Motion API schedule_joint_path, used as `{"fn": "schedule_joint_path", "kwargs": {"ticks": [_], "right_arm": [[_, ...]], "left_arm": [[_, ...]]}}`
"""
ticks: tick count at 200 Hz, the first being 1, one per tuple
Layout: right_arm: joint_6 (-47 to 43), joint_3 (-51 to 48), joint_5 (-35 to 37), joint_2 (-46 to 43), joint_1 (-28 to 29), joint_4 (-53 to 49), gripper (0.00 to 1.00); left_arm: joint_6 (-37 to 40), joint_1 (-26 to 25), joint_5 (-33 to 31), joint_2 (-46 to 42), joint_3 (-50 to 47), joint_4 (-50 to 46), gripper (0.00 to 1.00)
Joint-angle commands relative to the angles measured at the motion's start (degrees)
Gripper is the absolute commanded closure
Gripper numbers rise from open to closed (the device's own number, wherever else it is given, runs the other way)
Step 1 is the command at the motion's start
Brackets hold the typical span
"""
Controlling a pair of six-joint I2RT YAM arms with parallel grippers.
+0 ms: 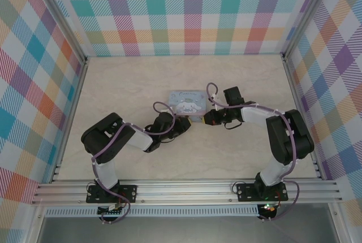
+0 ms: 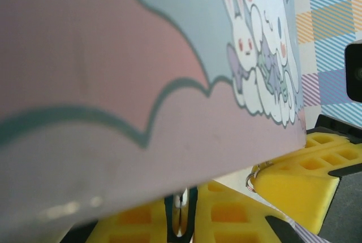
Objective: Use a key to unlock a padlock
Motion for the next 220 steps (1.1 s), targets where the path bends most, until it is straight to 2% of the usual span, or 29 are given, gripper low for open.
{"fn": "schedule_joint_path", "kwargs": {"ticks": [1, 42, 79, 141, 220], "right_arm": [[-2.45, 1.39, -0.28, -0.01, -1.49, 1.77, 0.99], [-2.34, -5.83, -6.03, -7.08, -1.59, 0.99, 1.00], [5.66, -14.03, -14.64, -10.46, -1.05, 7.89, 1.00], [12.92, -14.91, -15.20, -6.90, 1.06, 15.30, 1.00], [12.10, -9.11, -12.57, -2.93, 1.05, 11.77, 1.00]], "left_arm": [[-0.36, -0.50, 3.95, 0.14, 1.02, -0.87, 1.00], [-2.39, -0.32, 4.08, 1.46, 3.08, -0.13, 1.00], [-3.27, -0.31, 3.47, 1.10, 3.74, 0.12, 1.00], [-3.38, -0.28, 5.56, 1.18, 5.25, 1.35, 1.00], [-2.88, -0.29, 8.64, 1.49, 5.14, 4.32, 1.00]]}}
